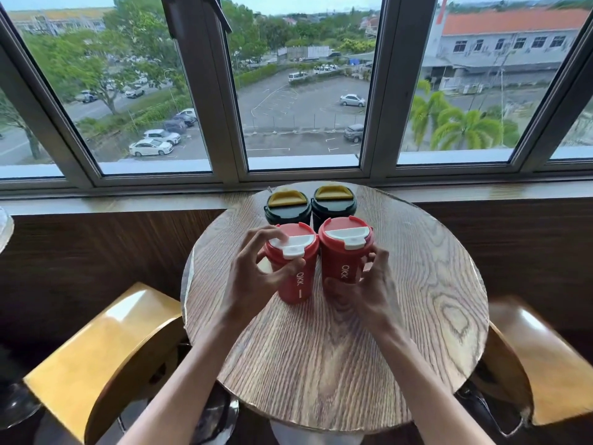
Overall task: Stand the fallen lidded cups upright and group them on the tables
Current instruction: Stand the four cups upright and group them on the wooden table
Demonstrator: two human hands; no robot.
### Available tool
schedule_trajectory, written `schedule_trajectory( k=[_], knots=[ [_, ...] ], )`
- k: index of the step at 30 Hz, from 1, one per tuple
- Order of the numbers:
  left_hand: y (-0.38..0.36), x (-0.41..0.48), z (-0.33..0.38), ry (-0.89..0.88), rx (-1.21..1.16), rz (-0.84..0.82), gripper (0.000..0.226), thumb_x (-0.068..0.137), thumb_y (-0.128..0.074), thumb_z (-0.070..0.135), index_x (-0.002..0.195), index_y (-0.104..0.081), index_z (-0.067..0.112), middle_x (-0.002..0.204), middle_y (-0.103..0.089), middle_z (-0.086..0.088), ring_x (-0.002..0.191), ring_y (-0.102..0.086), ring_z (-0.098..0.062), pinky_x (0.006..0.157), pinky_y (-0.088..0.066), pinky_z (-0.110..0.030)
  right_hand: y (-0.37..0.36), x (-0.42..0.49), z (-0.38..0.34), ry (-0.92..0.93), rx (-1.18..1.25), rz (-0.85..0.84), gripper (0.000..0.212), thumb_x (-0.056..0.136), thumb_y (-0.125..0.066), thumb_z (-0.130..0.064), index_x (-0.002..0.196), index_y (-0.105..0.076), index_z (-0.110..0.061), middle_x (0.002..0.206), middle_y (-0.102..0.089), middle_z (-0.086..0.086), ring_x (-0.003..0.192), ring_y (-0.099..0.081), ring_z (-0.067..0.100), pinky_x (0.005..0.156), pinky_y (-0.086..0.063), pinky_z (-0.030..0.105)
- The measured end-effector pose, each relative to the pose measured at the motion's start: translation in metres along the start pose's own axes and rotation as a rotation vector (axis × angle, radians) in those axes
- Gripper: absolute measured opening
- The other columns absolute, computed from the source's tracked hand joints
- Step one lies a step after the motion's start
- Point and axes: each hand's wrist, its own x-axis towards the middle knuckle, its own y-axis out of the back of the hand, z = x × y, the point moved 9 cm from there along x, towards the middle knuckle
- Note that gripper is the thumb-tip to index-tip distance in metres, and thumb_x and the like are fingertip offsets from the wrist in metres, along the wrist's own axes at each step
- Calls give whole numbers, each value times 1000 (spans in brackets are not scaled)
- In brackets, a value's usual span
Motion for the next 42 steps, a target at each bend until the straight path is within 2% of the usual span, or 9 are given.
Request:
schedule_trajectory(
  k=[6, 12, 18, 22, 26, 30, 35, 38, 42],
  knots=[
    [0, -1, -4, 22, -33, -1, 45, 68, -81, 40, 105, -65, 21, 120, -58, 5, 123, -53, -6, 95, -55, -36, -3, 3, 0, 27, -5, 2, 82, 61, -87, -43, 117, -29, -30, 112, -45, -7, 99, -58, 19, 71, -43, 26],
    [-1, 0, -5, 41, -42, -1, 44, 69, -87, 26, 106, -64, 20, 120, -57, 7, 122, -54, -4, 96, -54, -31, -4, 4, 0, 36, -12, 3, 83, 62, -87, -45, 119, -29, -29, 117, -47, -3, 102, -60, 23, 80, -53, 42],
    [-1, 1, -4, 44, -54, 11, 42, 70, -86, 17, 105, -64, 20, 119, -57, 9, 121, -54, -2, 96, -54, -26, -5, 5, -1, 28, -7, -4, 82, 61, -88, -42, 116, -28, -30, 115, -45, -4, 103, -58, 23, 80, -52, 39],
    [0, 0, -3, 38, -47, 22, 43, 69, -87, 21, 106, -64, 18, 118, -57, 7, 120, -54, -3, 95, -55, -30, -5, 5, 1, 12, 5, -18, 86, 57, -89, -44, 115, -27, -34, 116, -44, -5, 105, -57, 22, 83, -53, 42],
    [1, -1, -3, 23, -3, 18, 47, 69, -81, 40, 106, -63, 19, 119, -56, 10, 122, -53, -8, 96, -54, -42, -5, 2, 4, 13, -4, -51, 91, 56, -87, -50, 123, -27, -34, 120, -43, -5, 111, -54, 24, 89, -51, 50],
    [-1, -3, -2, 28, 2, 12, 43, 73, -77, 44, 105, -63, 19, 120, -56, 8, 123, -52, -9, 99, -50, -49, 0, -3, 3, 65, -48, -79, 77, 73, -80, -31, 132, -32, -26, 122, -46, -5, 115, -49, 19, 95, -47, 49],
    [6, 0, 3, 68, 4, 43, 36, 82, -65, 49, 105, -64, 21, 124, -55, 5, 124, -52, -11, 104, -48, -46, 36, 5, -17, 74, -25, 109, 40, 89, -65, -16, 127, -51, -18, 113, -60, -1, 100, -61, 17, 84, -55, 36],
    [21, 7, 12, 107, 47, 143, 26, 90, -64, 37, 105, -65, 16, 115, -61, 2, 113, -59, -14, 101, -50, -43, 61, 14, -49, 150, -7, 239, 26, 90, -60, -9, 115, -58, -15, 104, -66, 2, 91, -65, 16, 79, -55, 34],
    [47, 18, 24, 110, 111, 250, 9, 91, -64, 22, 98, -66, 17, 104, -69, 2, 102, -65, -16, 97, -53, -44, 69, 29, -102, 264, 11, 240, 20, 89, -59, -8, 107, -63, -16, 96, -68, -2, 82, -63, 8, 74, -51, 20]
  ],
)
